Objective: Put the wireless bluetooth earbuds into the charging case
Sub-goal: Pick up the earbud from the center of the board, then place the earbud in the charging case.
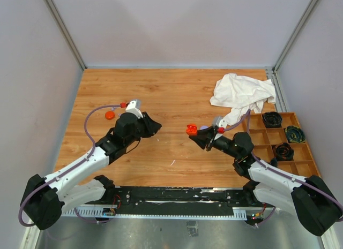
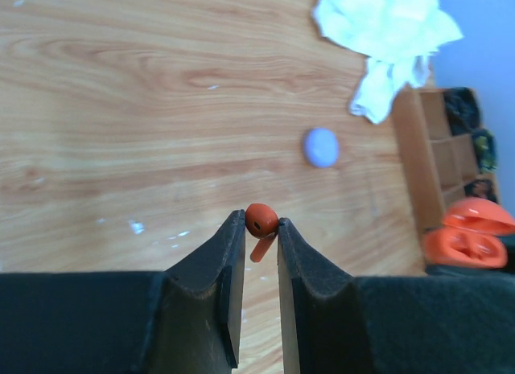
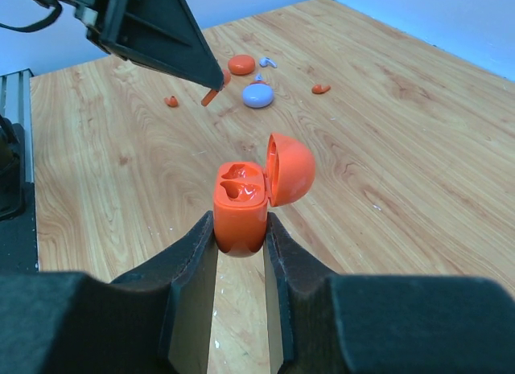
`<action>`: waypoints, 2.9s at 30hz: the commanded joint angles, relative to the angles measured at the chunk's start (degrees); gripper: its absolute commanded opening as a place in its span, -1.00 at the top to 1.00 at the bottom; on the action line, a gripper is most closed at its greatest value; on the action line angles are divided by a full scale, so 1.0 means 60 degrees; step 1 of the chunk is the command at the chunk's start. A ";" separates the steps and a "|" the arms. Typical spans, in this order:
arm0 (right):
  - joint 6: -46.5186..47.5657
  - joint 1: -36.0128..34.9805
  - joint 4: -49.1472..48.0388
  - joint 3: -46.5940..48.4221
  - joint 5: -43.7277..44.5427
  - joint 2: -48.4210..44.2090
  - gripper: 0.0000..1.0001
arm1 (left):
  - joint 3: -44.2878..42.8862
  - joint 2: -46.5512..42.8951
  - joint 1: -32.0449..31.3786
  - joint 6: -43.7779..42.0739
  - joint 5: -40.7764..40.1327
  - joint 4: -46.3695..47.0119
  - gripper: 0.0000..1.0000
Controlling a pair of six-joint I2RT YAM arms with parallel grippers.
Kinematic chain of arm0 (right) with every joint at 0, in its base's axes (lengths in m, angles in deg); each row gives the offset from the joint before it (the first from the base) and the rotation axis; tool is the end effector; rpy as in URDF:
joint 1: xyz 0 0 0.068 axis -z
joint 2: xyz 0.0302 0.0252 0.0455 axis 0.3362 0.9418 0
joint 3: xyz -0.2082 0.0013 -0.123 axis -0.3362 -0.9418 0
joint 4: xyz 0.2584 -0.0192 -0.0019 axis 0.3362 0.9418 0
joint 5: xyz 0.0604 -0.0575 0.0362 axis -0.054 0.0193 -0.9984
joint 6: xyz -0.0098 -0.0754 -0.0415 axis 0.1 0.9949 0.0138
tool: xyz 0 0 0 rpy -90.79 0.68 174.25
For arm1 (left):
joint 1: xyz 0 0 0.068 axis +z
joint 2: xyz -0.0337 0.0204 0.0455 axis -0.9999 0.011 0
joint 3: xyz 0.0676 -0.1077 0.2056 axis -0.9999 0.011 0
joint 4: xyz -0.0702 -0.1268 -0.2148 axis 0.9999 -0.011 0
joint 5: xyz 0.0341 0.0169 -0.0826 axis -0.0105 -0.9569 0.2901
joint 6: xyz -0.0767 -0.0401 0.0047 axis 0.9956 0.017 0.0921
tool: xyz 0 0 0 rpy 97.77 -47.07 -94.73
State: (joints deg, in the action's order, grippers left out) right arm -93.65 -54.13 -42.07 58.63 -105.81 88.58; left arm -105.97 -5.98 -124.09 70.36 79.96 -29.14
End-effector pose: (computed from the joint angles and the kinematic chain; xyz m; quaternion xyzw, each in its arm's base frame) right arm 0.1816 0.1709 0.2021 -0.3361 0.5660 0.4189 0.6254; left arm 0.2307 -0.1525 0.2075 -0.0598 0.8364 -0.3036 0.4524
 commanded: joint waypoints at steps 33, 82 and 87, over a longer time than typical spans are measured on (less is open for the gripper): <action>0.0082 -0.0258 -0.3434 -0.0252 0.0620 0.0027 0.85 | 0.0146 0.0282 -0.3837 -0.1711 -0.1400 0.7382 0.61; -0.0020 -0.0259 -0.3597 -0.0400 0.0751 -0.0151 0.84 | -0.0172 0.2602 -0.4669 -0.1658 -0.2177 0.8995 0.62; -0.0019 -0.0258 -0.3588 -0.0412 0.0759 -0.0166 0.84 | -0.0090 0.2648 -0.4671 -0.1551 -0.2134 0.8997 0.62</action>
State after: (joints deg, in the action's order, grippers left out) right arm -93.76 -54.78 -61.04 55.51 -101.54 88.82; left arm -105.84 9.39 -151.43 61.27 68.27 23.23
